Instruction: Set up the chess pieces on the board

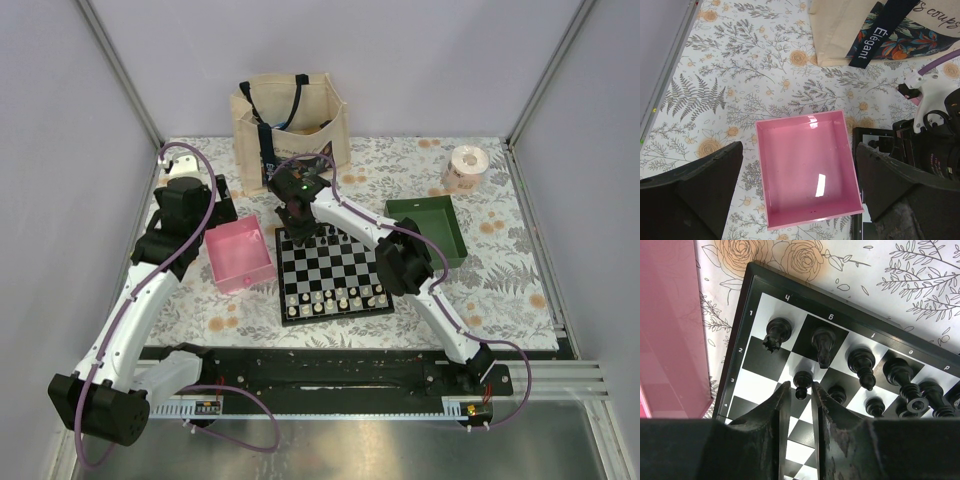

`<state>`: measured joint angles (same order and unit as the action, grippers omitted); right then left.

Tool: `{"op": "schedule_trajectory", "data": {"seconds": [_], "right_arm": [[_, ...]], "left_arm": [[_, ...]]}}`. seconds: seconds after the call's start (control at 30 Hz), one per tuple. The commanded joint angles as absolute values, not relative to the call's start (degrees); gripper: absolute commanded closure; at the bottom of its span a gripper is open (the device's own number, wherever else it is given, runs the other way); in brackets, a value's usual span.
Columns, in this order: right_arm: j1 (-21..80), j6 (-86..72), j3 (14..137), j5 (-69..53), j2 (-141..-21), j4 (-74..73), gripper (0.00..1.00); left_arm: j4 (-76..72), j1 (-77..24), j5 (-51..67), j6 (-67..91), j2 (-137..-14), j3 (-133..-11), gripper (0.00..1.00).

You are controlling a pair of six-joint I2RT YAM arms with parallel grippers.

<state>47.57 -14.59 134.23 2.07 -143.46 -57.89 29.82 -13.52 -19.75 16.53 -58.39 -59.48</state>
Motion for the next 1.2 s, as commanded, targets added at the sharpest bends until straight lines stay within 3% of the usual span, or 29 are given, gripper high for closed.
{"op": "schedule_trajectory", "data": {"seconds": [0.0,0.5,0.67,0.9,1.17], "right_arm": [[47.9,-14.1,134.9,1.6,-140.8,-56.9,0.68],[47.9,-13.7,123.7,0.9,-123.2,-52.6,0.56],[46.8,-13.2,108.9,9.0,-109.9,-48.5,0.50],[30.4,-17.8,82.6,6.9,-91.2,-41.1,0.47],[15.7,-15.7,71.0,2.6,-91.0,-41.3,0.43]], "left_arm": [[26.7,-13.5,-19.3,16.4,-58.4,-59.9,0.01],[26.7,-13.6,-19.2,16.4,-58.5,-59.9,0.01],[26.7,-13.6,-19.3,16.5,-59.0,-59.9,0.01],[26.8,-13.6,-18.0,16.8,-59.9,-60.1,0.01],[26.6,-13.6,-17.8,16.9,-60.5,-60.2,0.01]]}}
